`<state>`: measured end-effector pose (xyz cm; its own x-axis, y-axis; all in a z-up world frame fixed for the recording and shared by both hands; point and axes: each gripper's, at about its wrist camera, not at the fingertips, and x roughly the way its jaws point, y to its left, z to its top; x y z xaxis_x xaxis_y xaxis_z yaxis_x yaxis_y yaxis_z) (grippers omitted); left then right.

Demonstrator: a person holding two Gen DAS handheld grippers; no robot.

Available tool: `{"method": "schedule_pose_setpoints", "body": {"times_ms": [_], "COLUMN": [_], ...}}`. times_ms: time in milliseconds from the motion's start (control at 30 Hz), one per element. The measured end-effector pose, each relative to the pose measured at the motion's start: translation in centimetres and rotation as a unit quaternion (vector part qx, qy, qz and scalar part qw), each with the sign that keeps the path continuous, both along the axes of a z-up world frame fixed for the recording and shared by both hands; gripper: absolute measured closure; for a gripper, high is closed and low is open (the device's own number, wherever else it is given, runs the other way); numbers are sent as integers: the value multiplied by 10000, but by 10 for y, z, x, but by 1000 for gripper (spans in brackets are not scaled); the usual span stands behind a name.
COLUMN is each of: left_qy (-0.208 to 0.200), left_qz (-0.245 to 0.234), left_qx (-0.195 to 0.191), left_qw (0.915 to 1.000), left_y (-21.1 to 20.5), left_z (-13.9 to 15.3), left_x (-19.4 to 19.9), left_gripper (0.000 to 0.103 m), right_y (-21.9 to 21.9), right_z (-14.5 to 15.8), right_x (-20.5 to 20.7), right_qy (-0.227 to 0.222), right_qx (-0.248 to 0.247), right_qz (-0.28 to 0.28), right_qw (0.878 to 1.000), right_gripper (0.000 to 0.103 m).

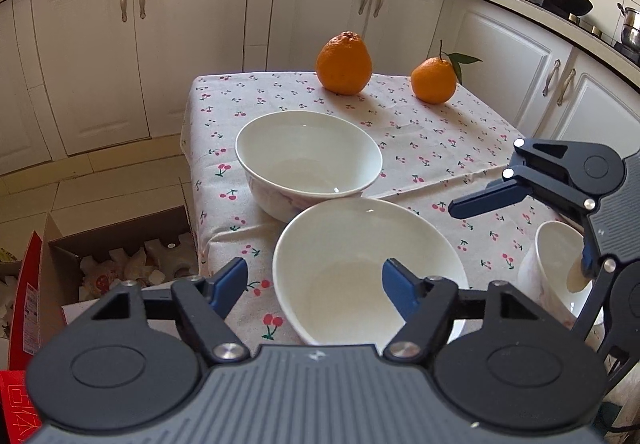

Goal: Organize plates and bowls
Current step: 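Carry the held bowl with the left gripper and lower it into another bowl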

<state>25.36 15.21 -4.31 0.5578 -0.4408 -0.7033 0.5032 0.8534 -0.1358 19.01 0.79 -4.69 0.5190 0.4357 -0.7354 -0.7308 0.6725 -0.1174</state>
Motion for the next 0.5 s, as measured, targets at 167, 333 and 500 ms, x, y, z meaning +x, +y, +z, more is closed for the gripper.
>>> {"method": "schedule_pose_setpoints", "body": {"times_ms": [167, 333, 500], "left_qy": [93, 143, 176], "left_qz": [-79, -123, -180], "left_qx": [-53, -115, -122], "left_qw": [9999, 9998, 9996], "left_y": [-1, -2, -4], "left_z": [-3, -2, -2], "left_x": [4, 5, 6], "left_gripper": [35, 39, 46], "right_y": [4, 3, 4], "right_z": [-4, -5, -5], "right_x": [6, 12, 9], "right_qy": [65, 116, 158], "right_qx": [-11, 73, 93], "right_qz": [63, 93, 241], "right_qw": [10000, 9999, 9995], "right_gripper": [0, 8, 15]}}
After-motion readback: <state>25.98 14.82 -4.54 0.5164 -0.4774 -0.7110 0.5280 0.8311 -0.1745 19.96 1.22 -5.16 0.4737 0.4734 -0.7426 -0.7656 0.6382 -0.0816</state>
